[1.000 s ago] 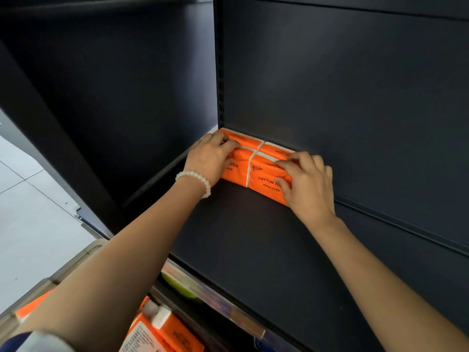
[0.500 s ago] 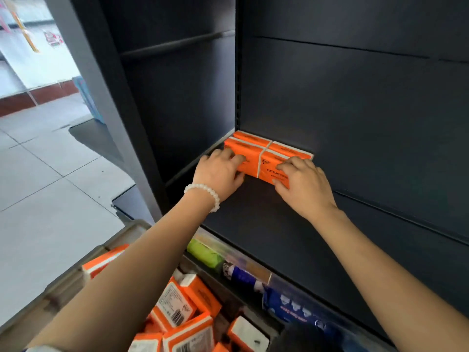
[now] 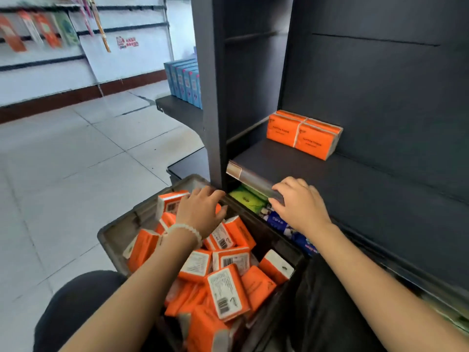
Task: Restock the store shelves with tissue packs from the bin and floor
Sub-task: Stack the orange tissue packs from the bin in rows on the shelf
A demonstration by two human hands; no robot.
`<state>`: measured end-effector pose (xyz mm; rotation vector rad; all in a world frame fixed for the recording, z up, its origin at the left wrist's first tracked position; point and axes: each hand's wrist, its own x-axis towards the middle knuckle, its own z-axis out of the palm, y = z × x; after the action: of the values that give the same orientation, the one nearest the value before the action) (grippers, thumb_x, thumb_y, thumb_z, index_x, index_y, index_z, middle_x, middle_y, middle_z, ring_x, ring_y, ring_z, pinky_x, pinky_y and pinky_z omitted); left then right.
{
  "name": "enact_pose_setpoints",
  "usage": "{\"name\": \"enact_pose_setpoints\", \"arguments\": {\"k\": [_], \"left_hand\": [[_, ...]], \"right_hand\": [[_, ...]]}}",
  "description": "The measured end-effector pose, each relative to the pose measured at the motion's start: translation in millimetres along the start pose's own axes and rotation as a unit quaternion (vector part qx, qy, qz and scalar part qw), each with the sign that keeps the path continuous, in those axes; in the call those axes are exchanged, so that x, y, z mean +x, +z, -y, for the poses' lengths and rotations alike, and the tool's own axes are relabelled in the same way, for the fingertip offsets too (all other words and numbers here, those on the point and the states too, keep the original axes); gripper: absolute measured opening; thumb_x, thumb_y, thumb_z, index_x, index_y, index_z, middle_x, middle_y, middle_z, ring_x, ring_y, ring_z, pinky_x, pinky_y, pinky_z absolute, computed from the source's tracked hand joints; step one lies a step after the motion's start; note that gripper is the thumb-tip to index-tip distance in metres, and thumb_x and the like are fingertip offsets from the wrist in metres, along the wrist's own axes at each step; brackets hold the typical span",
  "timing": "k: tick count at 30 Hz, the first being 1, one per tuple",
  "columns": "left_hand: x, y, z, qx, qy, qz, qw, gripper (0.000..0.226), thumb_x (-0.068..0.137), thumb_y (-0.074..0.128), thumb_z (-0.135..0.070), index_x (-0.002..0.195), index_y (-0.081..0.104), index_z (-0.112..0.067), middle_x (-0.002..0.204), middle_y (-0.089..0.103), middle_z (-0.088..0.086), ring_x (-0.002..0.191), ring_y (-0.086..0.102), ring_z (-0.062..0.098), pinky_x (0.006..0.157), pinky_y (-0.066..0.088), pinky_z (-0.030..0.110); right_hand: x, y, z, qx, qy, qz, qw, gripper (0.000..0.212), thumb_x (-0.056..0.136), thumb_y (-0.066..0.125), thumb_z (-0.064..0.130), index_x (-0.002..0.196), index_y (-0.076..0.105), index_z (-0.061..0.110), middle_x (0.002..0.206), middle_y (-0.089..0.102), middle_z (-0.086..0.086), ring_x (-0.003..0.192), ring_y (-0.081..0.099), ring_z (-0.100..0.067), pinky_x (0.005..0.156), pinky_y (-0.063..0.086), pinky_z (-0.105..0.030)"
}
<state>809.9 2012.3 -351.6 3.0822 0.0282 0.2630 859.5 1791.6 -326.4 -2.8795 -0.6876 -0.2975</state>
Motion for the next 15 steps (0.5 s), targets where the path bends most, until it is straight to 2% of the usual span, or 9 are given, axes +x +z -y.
{"name": "enact_pose_setpoints", "arguments": {"k": [4, 7, 11, 15], "left_hand": [[-48, 28, 33, -0.009, -0.062, 0.028, 0.998, 0.042, 0.093, 0.042, -0.046, 0.131, 0.049, -0.030, 0.133, 0.050, 0.000, 0.125, 0.044, 0.024, 0.094, 0.042, 0.042], [-82, 52, 51, -0.026, -0.106, 0.046, 0.993, 0.041, 0.092, 0.045, -0.044, 0.130, 0.050, -0.028, 0.130, 0.053, 0.003, 0.120, 0.047, 0.026, 0.090, 0.043, 0.040], [-112, 85, 65, -0.016, -0.155, 0.098, 0.983, 0.042, 0.092, 0.043, -0.048, 0.132, 0.046, -0.032, 0.140, 0.044, 0.003, 0.127, 0.042, 0.024, 0.089, 0.042, 0.037], [-116, 107, 73, -0.035, -0.173, 0.118, 0.977, 0.044, 0.091, 0.047, -0.048, 0.130, 0.049, -0.028, 0.129, 0.052, 0.003, 0.119, 0.047, 0.024, 0.086, 0.043, 0.038]], "right_hand": [[-20, 27, 31, 0.021, -0.012, 0.014, 1.000, 0.037, 0.092, 0.050, 0.039, 0.121, 0.059, 0.019, 0.121, 0.057, -0.001, 0.114, 0.050, -0.024, 0.092, 0.040, -0.036], [-31, 54, 47, 0.032, -0.018, 0.054, 0.998, 0.037, 0.092, 0.049, 0.043, 0.120, 0.059, 0.020, 0.119, 0.056, 0.000, 0.114, 0.049, -0.022, 0.091, 0.042, -0.037], [-38, 90, 58, 0.061, -0.015, 0.122, 0.991, 0.038, 0.091, 0.051, 0.044, 0.120, 0.057, 0.021, 0.119, 0.055, 0.001, 0.113, 0.050, -0.021, 0.089, 0.043, -0.037], [-39, 116, 59, 0.091, -0.011, 0.193, 0.977, 0.038, 0.090, 0.054, 0.040, 0.123, 0.055, 0.020, 0.123, 0.053, 0.001, 0.114, 0.050, -0.018, 0.089, 0.045, -0.035]]}}
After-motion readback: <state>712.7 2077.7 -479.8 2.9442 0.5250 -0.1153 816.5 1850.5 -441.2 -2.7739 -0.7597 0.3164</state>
